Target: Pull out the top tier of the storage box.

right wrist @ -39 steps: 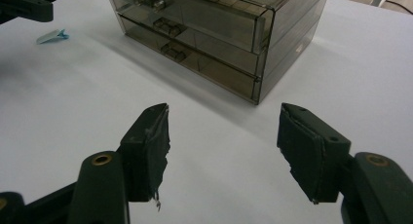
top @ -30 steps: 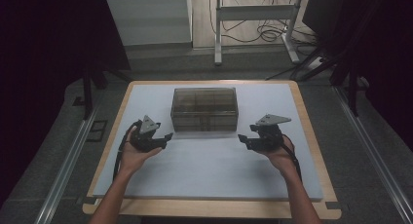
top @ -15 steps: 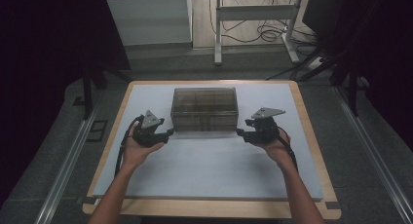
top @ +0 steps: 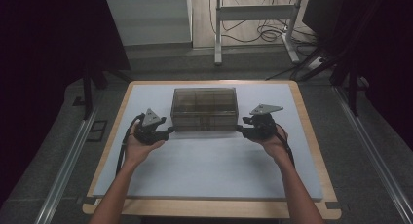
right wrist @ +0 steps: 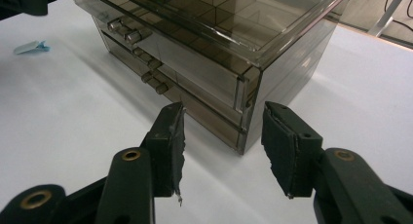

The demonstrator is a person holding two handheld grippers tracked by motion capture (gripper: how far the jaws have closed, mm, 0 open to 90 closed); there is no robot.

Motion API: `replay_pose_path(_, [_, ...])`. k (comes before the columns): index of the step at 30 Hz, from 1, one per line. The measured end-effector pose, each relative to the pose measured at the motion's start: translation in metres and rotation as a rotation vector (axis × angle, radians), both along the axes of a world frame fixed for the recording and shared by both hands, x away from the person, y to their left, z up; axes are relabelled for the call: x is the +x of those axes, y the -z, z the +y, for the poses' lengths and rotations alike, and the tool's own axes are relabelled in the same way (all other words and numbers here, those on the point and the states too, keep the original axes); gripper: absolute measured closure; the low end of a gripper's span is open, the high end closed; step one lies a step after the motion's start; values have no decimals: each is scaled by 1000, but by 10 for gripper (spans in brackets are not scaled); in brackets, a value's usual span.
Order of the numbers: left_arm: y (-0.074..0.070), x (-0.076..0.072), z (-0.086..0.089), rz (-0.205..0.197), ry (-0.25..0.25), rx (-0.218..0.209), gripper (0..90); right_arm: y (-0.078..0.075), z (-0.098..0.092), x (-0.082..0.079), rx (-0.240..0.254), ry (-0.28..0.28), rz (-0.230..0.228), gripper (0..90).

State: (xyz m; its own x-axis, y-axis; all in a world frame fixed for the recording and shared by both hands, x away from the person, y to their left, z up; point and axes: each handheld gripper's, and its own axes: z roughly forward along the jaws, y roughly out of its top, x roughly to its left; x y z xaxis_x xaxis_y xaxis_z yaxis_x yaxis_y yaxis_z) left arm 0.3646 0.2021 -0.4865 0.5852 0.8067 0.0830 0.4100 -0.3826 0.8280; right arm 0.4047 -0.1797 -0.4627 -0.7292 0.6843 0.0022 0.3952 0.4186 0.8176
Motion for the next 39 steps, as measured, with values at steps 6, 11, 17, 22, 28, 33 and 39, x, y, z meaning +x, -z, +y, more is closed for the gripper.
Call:
replay_pose_path(6, [1,2,0,-5,-6,2,525,2,1,5,-5,5,6,520])
replay_pose_path(11, [1,4,-2,-2,-3,17,564,1,2,7,-7,2,4,549])
replay_pose_path(17, [-2,6,-8,-10,10,43,604,0,4,9,-17,-4,-1,603])
replay_pose_path(22, [-3,9,-9,-10,12,42,631,0,4,11,-19,-9,-7,649])
replay_pose_path(28, [-4,11,-12,-18,12,42,657,1,3,14,-7,-23,-8,707])
replay_pose_path(33, [-2,12,-13,-11,9,38,668,1,5,16,-24,-29,-9,734])
replay_pose_path(39, [-1,14,-12,-15,8,41,702,-1,6,17,-31,-27,-16,787])
